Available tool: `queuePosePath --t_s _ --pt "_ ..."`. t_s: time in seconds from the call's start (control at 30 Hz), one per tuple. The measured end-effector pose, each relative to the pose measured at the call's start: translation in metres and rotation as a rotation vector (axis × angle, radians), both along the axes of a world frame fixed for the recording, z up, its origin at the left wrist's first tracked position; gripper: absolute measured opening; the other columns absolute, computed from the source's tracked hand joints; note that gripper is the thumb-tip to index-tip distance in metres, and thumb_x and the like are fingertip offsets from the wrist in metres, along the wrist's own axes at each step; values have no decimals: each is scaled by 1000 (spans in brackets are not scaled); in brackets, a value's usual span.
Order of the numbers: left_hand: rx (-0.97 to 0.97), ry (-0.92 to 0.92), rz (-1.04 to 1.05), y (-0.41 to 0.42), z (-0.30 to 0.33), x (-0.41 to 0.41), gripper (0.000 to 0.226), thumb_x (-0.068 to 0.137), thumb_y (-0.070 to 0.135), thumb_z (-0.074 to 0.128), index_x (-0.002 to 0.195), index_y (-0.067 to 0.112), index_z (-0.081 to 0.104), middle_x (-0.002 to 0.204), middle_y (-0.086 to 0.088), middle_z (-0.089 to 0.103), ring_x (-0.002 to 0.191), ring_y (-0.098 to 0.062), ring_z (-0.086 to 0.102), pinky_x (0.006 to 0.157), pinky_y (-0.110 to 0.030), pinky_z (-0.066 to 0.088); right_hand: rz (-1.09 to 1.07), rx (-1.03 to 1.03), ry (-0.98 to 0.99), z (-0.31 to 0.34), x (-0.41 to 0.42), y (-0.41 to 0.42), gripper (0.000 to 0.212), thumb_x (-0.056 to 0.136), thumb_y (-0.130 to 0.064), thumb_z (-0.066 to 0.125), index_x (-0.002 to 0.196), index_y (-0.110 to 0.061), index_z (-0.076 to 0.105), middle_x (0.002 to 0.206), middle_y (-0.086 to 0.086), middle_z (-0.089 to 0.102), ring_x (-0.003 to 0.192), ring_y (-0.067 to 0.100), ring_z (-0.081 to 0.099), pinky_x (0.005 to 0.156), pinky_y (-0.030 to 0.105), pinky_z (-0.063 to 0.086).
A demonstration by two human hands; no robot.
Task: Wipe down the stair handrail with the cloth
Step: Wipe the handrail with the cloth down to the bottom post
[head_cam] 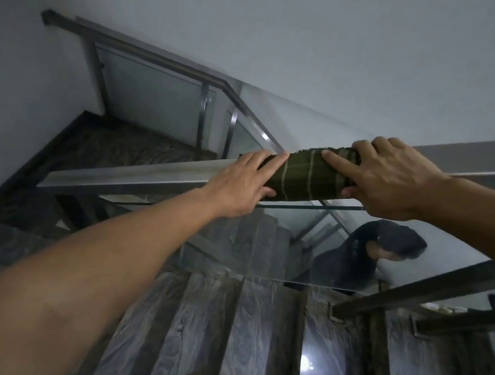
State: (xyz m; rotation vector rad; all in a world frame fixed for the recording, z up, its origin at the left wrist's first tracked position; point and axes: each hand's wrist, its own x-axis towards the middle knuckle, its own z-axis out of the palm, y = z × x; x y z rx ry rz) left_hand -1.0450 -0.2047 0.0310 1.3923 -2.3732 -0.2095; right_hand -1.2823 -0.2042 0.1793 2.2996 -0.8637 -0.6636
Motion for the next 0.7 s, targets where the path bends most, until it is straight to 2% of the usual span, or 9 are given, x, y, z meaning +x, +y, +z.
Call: queuePosePath --t_s 0.17,0.43,0.7 --pt "-16 10 -11 0 -17 26 75 92 41 47 149 23 2 146 -11 27 132 -26 31 111 -45 29 -14 -12 18 -19 30 0 73 92 -60 21 148 -25 -12 132 19 46 108 31 53 96 44 46" --pt "3 11 -12 -4 -56 90 76 91 38 49 149 22 3 145 -14 28 132 -30 32 112 -48 31 -19 -7 -24 -60 90 -7 72 93 -60 21 150 -24 -5 128 20 49 102 32 54 92 44 47" --pt "30 -18 9 -8 -94 149 76 90 40 50 148 25 2 144 -14 28 131 -30 32 110 -49 34 -4 19 -59 -100 147 -10 72 94 -59 23 150 -24 -6 130 19 48 105 31 54 94 43 46"
